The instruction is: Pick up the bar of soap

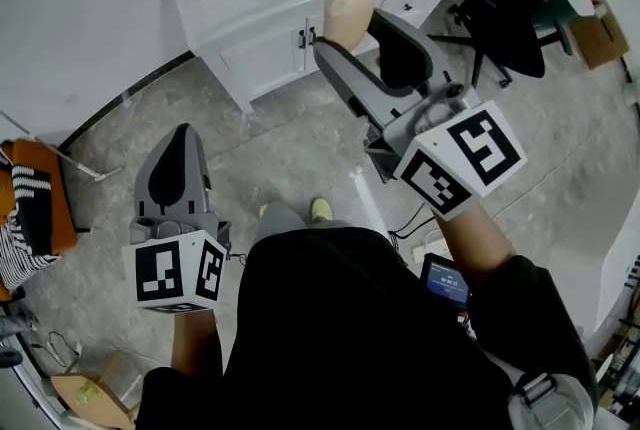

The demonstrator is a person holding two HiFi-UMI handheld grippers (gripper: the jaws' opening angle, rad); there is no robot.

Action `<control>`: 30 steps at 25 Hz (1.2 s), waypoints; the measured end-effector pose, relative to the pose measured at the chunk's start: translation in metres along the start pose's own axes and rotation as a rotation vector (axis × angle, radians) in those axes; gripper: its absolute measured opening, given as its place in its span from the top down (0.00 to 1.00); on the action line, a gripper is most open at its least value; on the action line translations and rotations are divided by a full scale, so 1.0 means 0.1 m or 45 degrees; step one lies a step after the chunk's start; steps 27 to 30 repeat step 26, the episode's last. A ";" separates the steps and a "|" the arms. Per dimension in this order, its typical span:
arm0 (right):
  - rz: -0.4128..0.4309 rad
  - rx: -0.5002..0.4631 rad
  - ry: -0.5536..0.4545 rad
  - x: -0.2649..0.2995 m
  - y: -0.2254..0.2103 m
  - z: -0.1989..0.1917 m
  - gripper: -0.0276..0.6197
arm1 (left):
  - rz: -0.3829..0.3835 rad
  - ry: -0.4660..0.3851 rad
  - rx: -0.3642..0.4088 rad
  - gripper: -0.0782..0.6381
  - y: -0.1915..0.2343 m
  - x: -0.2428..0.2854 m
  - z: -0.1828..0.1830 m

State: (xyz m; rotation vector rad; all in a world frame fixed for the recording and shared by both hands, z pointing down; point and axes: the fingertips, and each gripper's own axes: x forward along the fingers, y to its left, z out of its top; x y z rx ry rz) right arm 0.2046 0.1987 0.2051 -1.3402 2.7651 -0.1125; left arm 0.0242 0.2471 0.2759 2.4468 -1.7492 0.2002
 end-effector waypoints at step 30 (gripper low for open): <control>-0.084 -0.050 -0.029 -0.10 0.64 0.32 0.55 | -0.064 -0.062 -0.007 0.88 0.43 -0.60 0.22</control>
